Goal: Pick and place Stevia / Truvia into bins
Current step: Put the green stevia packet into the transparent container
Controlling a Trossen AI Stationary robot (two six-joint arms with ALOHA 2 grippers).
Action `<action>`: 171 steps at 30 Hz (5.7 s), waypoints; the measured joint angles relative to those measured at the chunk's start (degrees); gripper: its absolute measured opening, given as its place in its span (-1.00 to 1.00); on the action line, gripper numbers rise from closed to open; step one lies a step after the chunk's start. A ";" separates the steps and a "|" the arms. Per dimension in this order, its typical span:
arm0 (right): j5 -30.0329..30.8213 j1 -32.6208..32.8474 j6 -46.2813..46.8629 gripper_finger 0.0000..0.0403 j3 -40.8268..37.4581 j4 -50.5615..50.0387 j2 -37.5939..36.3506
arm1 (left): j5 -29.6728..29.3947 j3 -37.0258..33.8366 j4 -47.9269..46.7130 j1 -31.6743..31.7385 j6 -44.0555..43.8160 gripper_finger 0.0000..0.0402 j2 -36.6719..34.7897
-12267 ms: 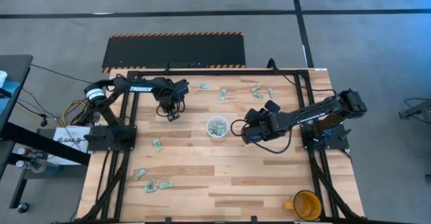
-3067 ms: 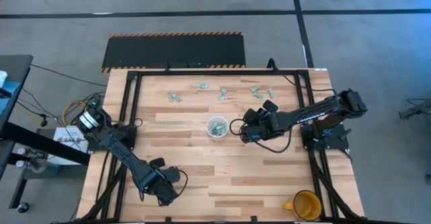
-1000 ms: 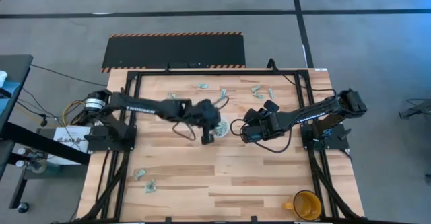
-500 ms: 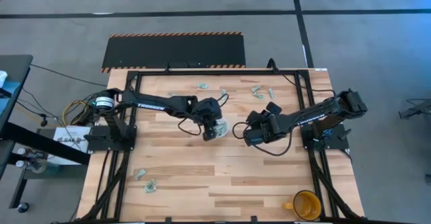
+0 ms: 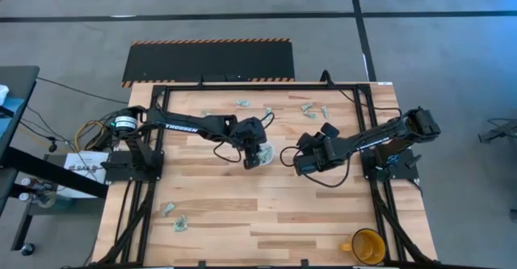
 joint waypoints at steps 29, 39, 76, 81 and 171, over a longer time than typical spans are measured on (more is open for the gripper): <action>0.00 0.00 -0.02 -0.33 0.00 0.18 0.00 | -10.85 -0.38 -47.11 -26.03 -46.75 -0.34 -20.93; -0.02 0.00 0.00 -0.33 0.00 1.32 0.00 | -6.52 -8.84 -35.14 -49.46 -77.78 -0.34 -20.41; -0.02 0.00 -0.02 -0.33 0.00 2.53 0.00 | -1.99 -28.09 -12.02 -59.49 -85.11 -0.34 -20.37; -0.02 0.00 -0.04 -0.33 0.00 2.81 0.00 | -3.90 -28.09 -15.59 -58.94 -84.89 -0.34 -20.37; 0.17 -0.01 -0.57 -0.33 0.00 3.20 -0.02 | -0.08 -17.55 29.76 2.29 -6.75 -0.96 -2.47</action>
